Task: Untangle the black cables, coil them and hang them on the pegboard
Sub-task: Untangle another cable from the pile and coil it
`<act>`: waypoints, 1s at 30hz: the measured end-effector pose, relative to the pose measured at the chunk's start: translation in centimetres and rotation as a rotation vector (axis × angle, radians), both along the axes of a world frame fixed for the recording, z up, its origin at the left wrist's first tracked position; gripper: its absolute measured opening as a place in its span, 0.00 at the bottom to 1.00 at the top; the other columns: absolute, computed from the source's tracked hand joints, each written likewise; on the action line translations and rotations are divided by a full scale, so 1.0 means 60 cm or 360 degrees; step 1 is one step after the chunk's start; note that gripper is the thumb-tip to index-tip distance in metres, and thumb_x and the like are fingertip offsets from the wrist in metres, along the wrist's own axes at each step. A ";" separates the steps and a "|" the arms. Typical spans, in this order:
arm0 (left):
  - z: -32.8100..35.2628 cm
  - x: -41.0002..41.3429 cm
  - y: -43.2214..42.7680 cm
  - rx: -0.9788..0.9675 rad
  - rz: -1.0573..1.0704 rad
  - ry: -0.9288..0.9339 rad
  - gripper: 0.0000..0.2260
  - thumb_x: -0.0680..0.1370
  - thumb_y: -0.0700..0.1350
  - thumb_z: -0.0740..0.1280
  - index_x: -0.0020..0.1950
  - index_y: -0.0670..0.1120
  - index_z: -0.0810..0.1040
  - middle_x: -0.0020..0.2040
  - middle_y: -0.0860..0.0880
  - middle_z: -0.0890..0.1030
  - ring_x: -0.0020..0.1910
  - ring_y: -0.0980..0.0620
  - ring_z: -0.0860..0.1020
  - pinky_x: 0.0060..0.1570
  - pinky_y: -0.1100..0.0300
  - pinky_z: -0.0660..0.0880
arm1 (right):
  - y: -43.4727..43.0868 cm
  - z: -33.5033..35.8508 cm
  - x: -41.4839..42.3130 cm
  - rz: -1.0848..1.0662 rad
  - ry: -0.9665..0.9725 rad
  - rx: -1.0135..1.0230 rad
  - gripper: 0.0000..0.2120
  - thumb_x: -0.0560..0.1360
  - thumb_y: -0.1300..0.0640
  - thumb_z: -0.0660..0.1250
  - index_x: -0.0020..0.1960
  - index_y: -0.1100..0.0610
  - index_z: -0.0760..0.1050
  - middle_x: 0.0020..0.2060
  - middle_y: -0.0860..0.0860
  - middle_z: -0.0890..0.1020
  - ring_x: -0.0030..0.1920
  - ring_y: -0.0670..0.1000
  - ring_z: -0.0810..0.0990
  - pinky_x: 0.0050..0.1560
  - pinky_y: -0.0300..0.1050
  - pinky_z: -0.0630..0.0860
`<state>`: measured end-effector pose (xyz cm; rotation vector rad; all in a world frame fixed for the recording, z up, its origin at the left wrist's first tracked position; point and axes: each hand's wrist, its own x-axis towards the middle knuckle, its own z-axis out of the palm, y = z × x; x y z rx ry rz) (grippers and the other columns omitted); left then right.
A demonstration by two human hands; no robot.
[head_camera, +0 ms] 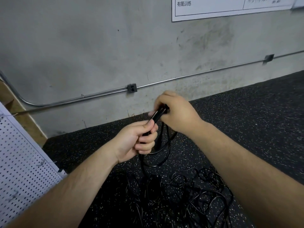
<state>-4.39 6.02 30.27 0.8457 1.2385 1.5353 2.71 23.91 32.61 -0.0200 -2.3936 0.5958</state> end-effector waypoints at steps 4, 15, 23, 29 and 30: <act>0.001 0.012 0.000 -0.0164 -0.0063 0.0163 0.15 0.81 0.55 0.61 0.42 0.46 0.72 0.28 0.50 0.63 0.23 0.53 0.65 0.27 0.62 0.66 | 0.021 -0.003 0.003 -0.0003 -0.0277 -0.0767 0.07 0.77 0.68 0.68 0.45 0.58 0.76 0.31 0.41 0.84 0.34 0.41 0.83 0.33 0.40 0.76; -0.012 0.019 0.024 -0.0420 0.0236 0.0764 0.13 0.83 0.45 0.65 0.40 0.43 0.70 0.27 0.49 0.68 0.24 0.49 0.70 0.34 0.60 0.72 | 0.068 0.013 0.027 0.0053 -0.0195 -0.1942 0.17 0.71 0.77 0.66 0.52 0.58 0.76 0.26 0.52 0.77 0.21 0.47 0.66 0.25 0.41 0.70; -0.025 0.000 0.019 -0.0358 0.0489 0.0867 0.18 0.84 0.48 0.61 0.35 0.45 0.68 0.26 0.45 0.68 0.23 0.47 0.69 0.34 0.60 0.70 | 0.047 0.042 0.022 0.0319 -0.0260 -0.2701 0.10 0.69 0.68 0.58 0.45 0.56 0.65 0.26 0.47 0.61 0.25 0.45 0.54 0.25 0.39 0.57; -0.047 0.006 0.013 -0.0118 0.0452 0.0829 0.17 0.81 0.58 0.60 0.44 0.46 0.72 0.30 0.50 0.68 0.29 0.49 0.72 0.40 0.63 0.72 | 0.031 0.053 0.024 0.0454 0.0113 -0.2841 0.08 0.77 0.68 0.61 0.51 0.57 0.68 0.33 0.50 0.63 0.29 0.45 0.57 0.27 0.38 0.58; -0.050 0.011 0.014 -0.0052 0.0455 0.0731 0.16 0.81 0.57 0.60 0.44 0.46 0.72 0.30 0.50 0.66 0.28 0.50 0.70 0.37 0.64 0.71 | 0.027 0.055 0.023 0.0485 0.0165 -0.2877 0.09 0.78 0.68 0.61 0.52 0.56 0.69 0.33 0.49 0.63 0.29 0.44 0.57 0.27 0.37 0.57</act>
